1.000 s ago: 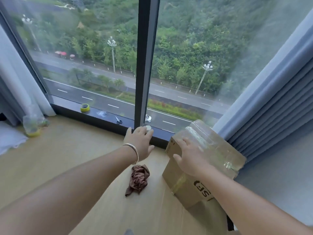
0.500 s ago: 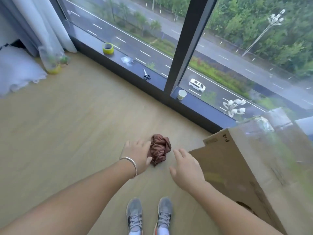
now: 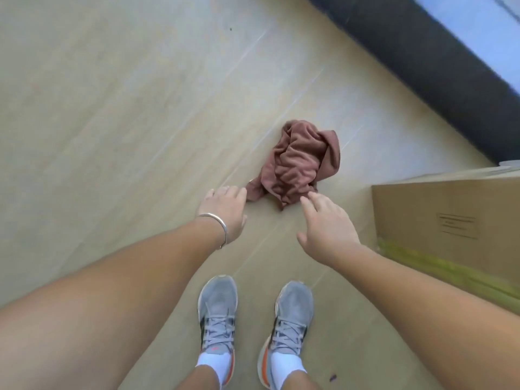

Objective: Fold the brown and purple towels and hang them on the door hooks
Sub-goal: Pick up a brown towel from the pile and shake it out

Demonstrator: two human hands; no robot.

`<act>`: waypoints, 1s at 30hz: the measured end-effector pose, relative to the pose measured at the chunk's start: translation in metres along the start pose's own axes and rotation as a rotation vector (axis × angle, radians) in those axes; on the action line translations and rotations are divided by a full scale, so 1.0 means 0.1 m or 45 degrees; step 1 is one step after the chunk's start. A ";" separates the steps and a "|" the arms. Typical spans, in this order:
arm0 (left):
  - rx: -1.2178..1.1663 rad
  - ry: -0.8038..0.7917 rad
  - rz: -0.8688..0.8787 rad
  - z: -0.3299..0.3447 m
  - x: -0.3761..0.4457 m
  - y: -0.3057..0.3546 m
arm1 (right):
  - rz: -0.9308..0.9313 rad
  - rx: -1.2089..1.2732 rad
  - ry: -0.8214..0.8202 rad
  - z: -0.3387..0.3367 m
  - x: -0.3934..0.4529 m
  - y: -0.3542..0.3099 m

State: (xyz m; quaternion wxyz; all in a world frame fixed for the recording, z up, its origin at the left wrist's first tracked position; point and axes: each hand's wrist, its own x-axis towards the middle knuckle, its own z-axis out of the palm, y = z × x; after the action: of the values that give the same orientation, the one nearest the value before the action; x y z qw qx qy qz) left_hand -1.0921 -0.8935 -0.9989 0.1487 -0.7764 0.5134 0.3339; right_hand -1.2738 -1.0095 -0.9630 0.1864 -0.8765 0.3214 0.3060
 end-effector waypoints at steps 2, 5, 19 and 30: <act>0.011 0.025 -0.009 0.31 0.31 -0.01 | -0.008 0.002 0.050 0.30 0.33 0.03; 0.045 0.161 0.034 0.57 0.79 -0.02 | 0.027 0.037 0.181 0.66 0.77 0.00; -0.038 0.416 0.393 0.44 1.51 0.18 | 0.404 0.068 0.264 1.06 1.37 0.25; -0.449 0.941 0.353 -1.45 -0.08 -0.39 | 0.096 0.407 0.671 -1.21 0.36 -0.50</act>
State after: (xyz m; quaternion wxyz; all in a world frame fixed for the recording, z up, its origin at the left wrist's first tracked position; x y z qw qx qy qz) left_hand -1.0065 -0.9547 -0.8920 -0.2265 -0.7811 0.5666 0.1329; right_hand -1.1676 -1.0526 -0.8900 0.2207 -0.8727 0.4350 0.0203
